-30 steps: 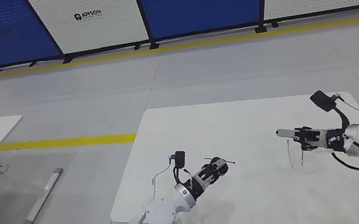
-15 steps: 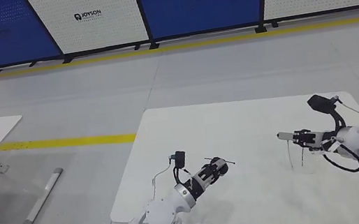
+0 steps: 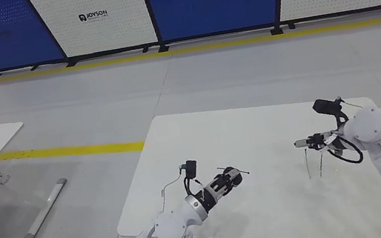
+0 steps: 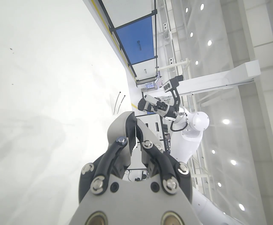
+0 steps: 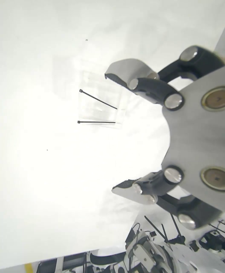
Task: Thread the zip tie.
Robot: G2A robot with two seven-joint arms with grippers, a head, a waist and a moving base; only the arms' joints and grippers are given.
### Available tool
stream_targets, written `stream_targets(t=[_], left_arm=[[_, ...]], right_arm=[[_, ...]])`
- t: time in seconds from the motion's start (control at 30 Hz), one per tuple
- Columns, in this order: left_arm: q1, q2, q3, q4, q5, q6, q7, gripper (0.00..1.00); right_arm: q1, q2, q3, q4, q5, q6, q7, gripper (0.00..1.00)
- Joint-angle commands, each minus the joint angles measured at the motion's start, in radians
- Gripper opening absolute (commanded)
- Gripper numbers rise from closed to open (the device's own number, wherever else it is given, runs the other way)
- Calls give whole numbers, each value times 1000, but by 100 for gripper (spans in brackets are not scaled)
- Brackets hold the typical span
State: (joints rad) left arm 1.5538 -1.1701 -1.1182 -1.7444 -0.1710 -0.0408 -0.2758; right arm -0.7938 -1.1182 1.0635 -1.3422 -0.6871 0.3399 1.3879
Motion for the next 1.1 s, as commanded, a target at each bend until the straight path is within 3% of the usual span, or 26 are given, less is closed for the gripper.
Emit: stream_targets(t=[0.0, 0.33, 0.47, 0.57, 0.8, 0.9, 1.0, 1.07], left_arm=[[0, 0, 0, 0, 0, 0, 0, 0], [0, 0, 0, 0, 0, 0, 0, 0], [0, 0, 0, 0, 0, 0, 0, 0], [0, 0, 0, 0, 0, 0, 0, 0], [0, 0, 0, 0, 0, 0, 0, 0], [0, 0, 0, 0, 0, 0, 0, 0], [0, 0, 0, 0, 0, 0, 0, 0], [0, 0, 0, 0, 0, 0, 0, 0]], right_arm=[[12, -9, -5, 19, -11, 0, 2, 100], [12, -9, -5, 19, -11, 0, 2, 100], [-29, -5, 8, 3, 18, -74, -62, 100], [-59, 4, 45, -4, 72, -161, -59, 100], [-150, 39, 166, -75, 137, -288, -44, 100], [-193, 55, 232, -92, 206, -384, -22, 100], [-217, 69, 273, -45, 309, -511, 2, 100], [-197, 79, 252, 18, 333, -536, 2, 100]])
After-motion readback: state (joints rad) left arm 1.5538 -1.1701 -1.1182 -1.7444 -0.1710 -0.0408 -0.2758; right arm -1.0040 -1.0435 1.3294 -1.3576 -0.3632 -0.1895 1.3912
